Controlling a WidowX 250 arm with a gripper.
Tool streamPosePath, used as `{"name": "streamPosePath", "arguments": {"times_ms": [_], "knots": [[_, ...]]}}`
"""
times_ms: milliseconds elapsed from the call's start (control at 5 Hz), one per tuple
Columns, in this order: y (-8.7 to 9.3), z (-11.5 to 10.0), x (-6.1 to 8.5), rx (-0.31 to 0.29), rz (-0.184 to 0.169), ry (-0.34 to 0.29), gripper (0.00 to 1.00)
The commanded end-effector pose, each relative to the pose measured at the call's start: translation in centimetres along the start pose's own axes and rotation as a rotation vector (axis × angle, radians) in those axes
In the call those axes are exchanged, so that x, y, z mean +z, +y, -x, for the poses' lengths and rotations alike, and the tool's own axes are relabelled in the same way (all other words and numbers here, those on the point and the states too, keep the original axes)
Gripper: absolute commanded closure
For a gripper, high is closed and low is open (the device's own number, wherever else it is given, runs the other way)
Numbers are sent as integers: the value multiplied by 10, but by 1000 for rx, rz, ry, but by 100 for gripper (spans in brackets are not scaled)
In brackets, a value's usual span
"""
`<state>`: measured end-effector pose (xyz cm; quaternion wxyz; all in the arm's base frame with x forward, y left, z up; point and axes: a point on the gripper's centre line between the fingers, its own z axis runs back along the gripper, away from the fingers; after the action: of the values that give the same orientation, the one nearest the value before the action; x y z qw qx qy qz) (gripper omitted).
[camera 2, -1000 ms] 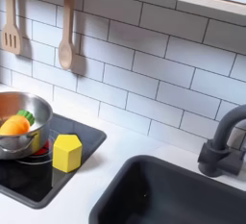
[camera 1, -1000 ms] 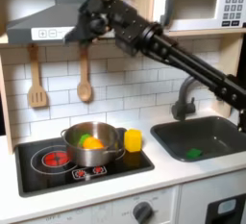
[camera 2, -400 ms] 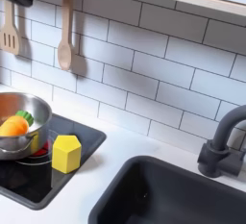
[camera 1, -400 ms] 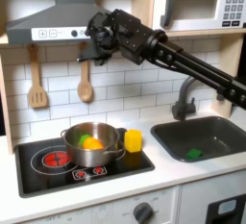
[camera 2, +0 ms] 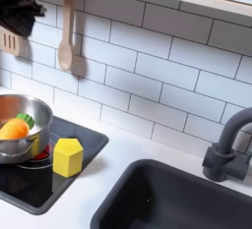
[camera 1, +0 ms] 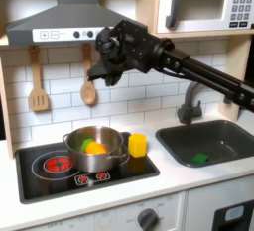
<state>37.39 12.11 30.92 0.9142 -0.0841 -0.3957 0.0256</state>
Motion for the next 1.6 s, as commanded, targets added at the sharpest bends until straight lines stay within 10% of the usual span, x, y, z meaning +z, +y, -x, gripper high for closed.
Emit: {"name": "streamPosePath", "arguments": {"times_ms": [0, 600, 1200, 1400], "knots": [[-6, 27, -17, -102, -20, 167, 100], [-22, 58, -1, -186, 33, 302, 100], [-39, 113, 54, -311, 94, 324, 100], [-30, 123, 61, -346, 71, 320, 0]]}}
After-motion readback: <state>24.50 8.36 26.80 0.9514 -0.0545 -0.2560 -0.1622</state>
